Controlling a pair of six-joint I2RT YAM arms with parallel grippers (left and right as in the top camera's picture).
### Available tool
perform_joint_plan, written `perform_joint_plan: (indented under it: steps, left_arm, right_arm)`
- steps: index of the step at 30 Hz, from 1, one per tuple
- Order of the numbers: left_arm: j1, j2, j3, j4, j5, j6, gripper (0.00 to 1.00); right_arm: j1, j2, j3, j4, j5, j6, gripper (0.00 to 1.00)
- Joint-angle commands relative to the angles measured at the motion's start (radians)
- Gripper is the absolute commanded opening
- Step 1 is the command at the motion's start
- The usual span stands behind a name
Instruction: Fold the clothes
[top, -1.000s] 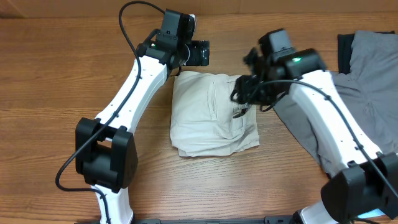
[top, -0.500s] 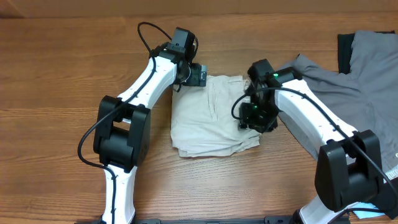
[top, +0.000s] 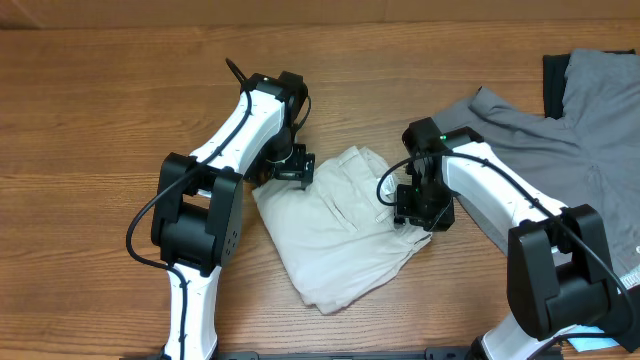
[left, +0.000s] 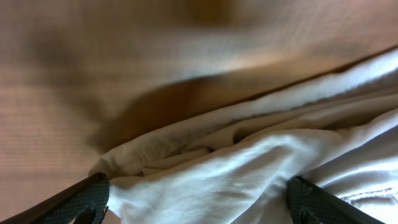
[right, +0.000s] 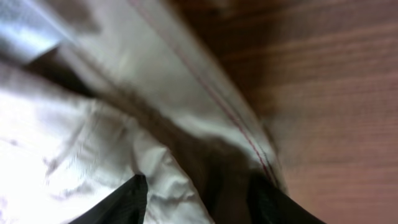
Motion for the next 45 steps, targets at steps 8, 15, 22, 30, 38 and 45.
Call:
perform_joint_plan:
  steps: [8, 15, 22, 30, 38, 45]
  left_arm:
    - [-0.003, -0.046, 0.01, 0.007, 0.151, 0.008, 0.95]
    - [0.021, -0.184, 0.016, 0.254, 0.173, 0.112, 1.0]
    - [0.02, -0.154, 0.015, 0.342, 0.351, 0.424, 1.0]
    - [0.016, -0.013, 0.015, 0.31, 0.414, 0.501, 1.0]
    - [-0.029, 0.138, 0.015, 0.151, 0.491, 0.513, 0.88]
    - [-0.089, 0.186, 0.014, 0.06, 0.556, 0.565, 0.52]
  right_arm:
    - [-0.019, -0.002, -0.014, 0.214, 0.235, 0.003, 0.71]
    - [-0.019, -0.035, 0.218, 0.036, 0.256, 0.016, 0.73]
    - [-0.019, -0.125, 0.38, -0.084, 0.252, 0.035, 0.79]
    - [-0.019, -0.202, 0.394, -0.172, 0.252, 0.035, 0.8]
    - [-0.019, -0.203, 0.394, -0.194, 0.252, 0.035, 0.8]
    - [-0.019, -0.203, 0.394, -0.195, 0.251, 0.035, 0.81]
